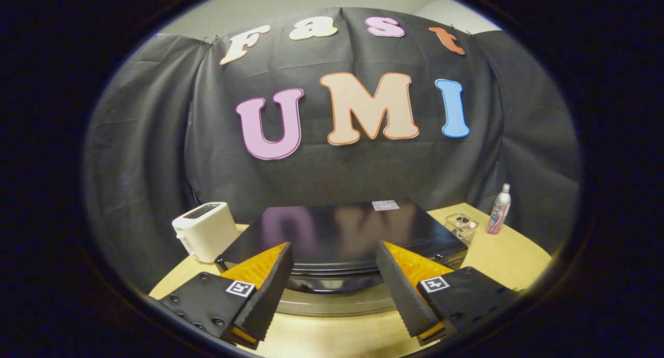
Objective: Open the toaster oven, put the food inside, and close the toaster oven door.
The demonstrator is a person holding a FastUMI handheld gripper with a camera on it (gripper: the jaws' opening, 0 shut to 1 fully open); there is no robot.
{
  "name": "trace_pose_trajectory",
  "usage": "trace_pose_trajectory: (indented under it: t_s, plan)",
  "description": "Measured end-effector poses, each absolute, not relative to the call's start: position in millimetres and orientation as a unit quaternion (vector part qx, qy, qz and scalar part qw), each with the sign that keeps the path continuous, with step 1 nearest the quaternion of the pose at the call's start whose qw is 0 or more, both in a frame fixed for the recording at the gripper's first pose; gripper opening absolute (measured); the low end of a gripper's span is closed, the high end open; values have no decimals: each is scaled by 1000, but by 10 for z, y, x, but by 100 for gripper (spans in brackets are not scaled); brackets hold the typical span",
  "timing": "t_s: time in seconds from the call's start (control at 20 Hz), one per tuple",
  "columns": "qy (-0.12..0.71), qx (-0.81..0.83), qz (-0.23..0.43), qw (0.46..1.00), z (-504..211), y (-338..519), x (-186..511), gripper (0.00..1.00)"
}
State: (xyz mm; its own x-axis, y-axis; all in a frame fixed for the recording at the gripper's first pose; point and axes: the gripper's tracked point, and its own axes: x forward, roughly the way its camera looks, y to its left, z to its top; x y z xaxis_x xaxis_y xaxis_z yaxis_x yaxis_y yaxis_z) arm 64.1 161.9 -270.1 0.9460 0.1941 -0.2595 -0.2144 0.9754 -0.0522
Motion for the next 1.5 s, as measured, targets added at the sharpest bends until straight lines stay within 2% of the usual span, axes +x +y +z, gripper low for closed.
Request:
trace_pose_trajectory:
  t_s: [0.15,0.3,0.7,0.9,1.15,1.5]
  plan:
    - [148,-47,104,982,-2888,1622,640,100]
    - [127,-36,102,986,-2859,1626,655,100]
    - [133,-41,105,985,-2881,1596,581,100]
    - [140,-45,114,982,-2920,1524,274,99]
    - [171,-58,131,975,-2983,1447,36,100]
    - [249,-40,147,957,-3164,1261,-296,91]
